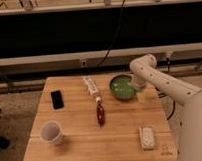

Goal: Pick up the ceramic bowl

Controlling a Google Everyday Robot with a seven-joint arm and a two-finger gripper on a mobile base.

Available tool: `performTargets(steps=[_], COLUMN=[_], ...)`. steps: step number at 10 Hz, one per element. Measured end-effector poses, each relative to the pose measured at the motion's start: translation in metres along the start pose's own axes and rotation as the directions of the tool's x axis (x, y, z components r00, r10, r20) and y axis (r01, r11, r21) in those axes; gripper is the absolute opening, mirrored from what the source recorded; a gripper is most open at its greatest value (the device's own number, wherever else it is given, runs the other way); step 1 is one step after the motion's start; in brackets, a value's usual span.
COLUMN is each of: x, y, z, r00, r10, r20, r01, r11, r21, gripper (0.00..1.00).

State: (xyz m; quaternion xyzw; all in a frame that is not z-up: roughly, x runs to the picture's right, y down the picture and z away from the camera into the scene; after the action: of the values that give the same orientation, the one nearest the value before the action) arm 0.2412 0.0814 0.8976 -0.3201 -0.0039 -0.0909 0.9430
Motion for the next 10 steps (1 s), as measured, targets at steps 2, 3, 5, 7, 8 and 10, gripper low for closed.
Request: performTargets(steps=[2,3,5,7,8,10], x=[0.001,0.001,0.002,0.002,0.002,0.002], y=[0.000,-0.001,-0.002,-0.002,-0.002,-0.003], z=[0.003,0.005,0.008,0.012,0.013,0.016], r00=[1.000,1.000,1.000,1.000,1.000,1.000], r10=[0.005,0.006,0.009,0.013,0.014,0.017], r20=[-0.002,-0.003,-0.005,-0.005,-0.006,-0.005], r01=[-0.005,-0.006,-0.009,-0.013,-0.014,-0.017], r11=[1.000,1.000,1.000,0.999,0.999,0.998], r21=[-0.011,-0.016,-0.028,-0.041,-0.044,-0.052], gripper=[0.80,0.80,0.80,0.80,0.80,0.80])
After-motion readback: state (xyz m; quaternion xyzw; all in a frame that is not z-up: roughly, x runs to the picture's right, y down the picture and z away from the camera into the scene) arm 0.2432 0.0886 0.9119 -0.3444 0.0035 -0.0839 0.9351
